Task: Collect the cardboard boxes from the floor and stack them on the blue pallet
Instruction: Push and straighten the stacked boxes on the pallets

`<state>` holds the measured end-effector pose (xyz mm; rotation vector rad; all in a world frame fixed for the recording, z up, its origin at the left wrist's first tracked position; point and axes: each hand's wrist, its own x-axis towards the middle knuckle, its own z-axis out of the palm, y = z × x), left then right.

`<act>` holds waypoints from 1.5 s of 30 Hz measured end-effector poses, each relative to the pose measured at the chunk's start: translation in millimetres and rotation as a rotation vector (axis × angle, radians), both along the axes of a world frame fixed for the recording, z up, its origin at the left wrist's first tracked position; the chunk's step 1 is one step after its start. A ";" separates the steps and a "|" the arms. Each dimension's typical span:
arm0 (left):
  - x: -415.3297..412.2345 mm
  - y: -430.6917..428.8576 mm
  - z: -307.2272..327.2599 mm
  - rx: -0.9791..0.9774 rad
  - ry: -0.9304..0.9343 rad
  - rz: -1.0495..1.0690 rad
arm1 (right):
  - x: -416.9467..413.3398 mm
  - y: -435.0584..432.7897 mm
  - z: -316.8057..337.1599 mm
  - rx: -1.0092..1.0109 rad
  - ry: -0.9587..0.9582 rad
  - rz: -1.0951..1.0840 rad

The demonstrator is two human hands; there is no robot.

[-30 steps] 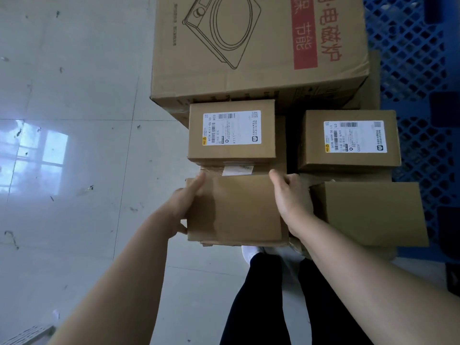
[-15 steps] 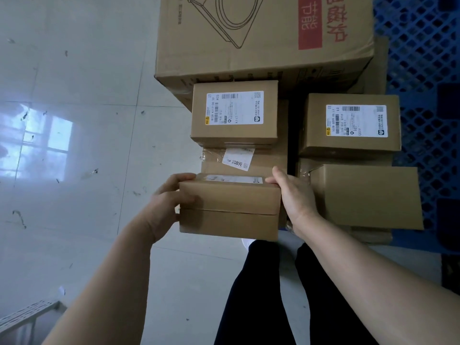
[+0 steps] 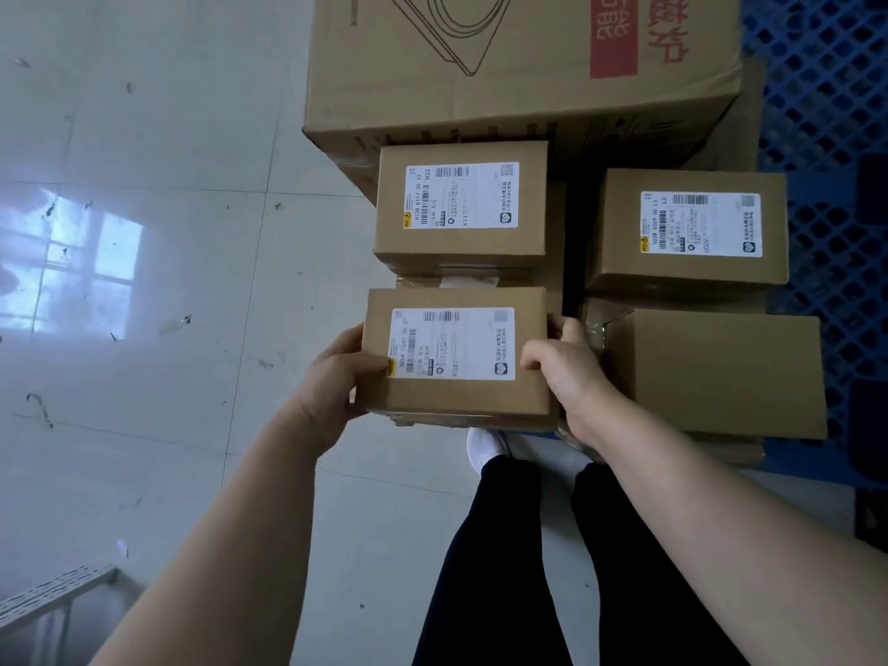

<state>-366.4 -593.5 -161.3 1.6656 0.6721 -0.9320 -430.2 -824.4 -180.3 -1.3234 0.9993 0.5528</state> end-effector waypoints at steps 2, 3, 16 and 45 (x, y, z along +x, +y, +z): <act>-0.6 -5.7 -5.2 0.056 -0.009 -0.019 | 3.4 2.7 -2.8 -0.024 0.012 0.042; -1.0 -9.0 -8.5 0.059 -0.016 -0.012 | 5.5 5.2 -5.0 -0.026 0.023 0.038; 20.2 -36.6 -19.4 0.169 -0.302 0.067 | 24.2 4.7 -15.9 -0.090 -0.170 -0.032; -77.7 -292.2 -37.9 0.325 0.147 -0.025 | -118.0 -242.6 -31.4 -0.545 0.242 -0.231</act>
